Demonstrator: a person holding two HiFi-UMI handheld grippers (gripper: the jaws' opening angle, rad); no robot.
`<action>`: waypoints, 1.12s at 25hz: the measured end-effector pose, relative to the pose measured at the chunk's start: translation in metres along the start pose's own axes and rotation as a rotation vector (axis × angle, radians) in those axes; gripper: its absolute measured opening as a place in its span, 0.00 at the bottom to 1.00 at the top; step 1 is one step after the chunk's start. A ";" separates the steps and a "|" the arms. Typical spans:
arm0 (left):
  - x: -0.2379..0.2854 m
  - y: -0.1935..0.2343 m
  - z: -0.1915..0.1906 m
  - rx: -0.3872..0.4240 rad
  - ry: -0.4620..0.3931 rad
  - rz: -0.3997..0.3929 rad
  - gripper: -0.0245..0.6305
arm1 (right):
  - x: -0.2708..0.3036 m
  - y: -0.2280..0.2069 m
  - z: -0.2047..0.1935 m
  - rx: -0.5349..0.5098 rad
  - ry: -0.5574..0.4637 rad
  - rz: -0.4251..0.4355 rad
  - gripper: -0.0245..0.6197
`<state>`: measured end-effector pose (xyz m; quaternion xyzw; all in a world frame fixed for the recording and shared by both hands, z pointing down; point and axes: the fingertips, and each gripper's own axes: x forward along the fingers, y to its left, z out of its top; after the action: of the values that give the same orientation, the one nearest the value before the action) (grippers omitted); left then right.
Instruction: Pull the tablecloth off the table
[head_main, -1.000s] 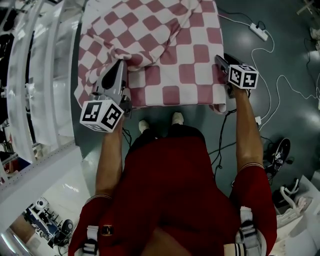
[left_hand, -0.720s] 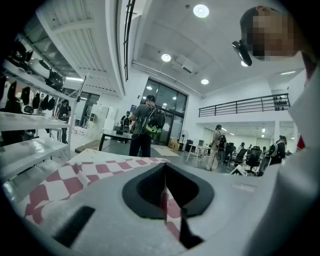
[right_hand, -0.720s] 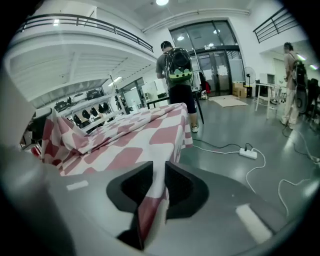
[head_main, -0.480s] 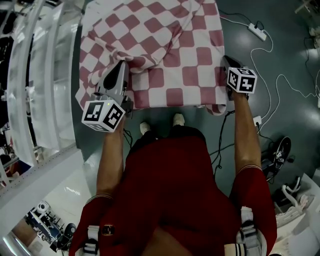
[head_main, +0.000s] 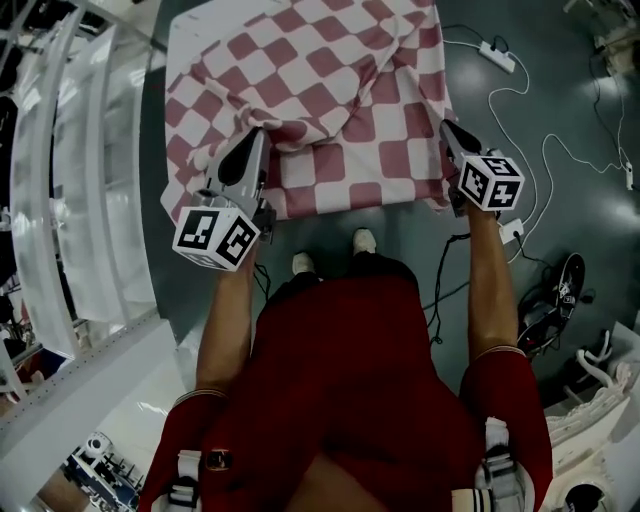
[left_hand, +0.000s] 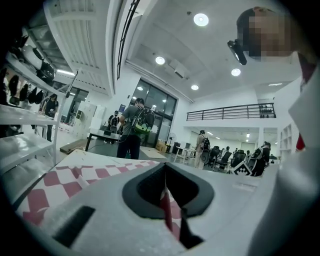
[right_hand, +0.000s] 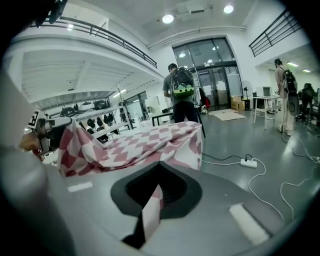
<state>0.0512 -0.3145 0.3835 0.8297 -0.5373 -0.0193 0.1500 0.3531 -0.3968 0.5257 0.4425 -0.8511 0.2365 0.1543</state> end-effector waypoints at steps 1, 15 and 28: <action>-0.006 -0.001 0.001 0.001 -0.002 -0.016 0.05 | -0.007 0.010 0.001 0.004 -0.018 0.000 0.05; -0.129 -0.025 0.001 0.006 -0.047 -0.264 0.05 | -0.117 0.170 0.002 0.068 -0.289 -0.030 0.06; -0.235 -0.088 0.007 0.063 -0.141 -0.290 0.05 | -0.210 0.307 -0.011 0.068 -0.498 0.177 0.06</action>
<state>0.0288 -0.0715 0.3224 0.8994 -0.4216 -0.0820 0.0813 0.2183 -0.0956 0.3540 0.4157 -0.8899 0.1615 -0.0961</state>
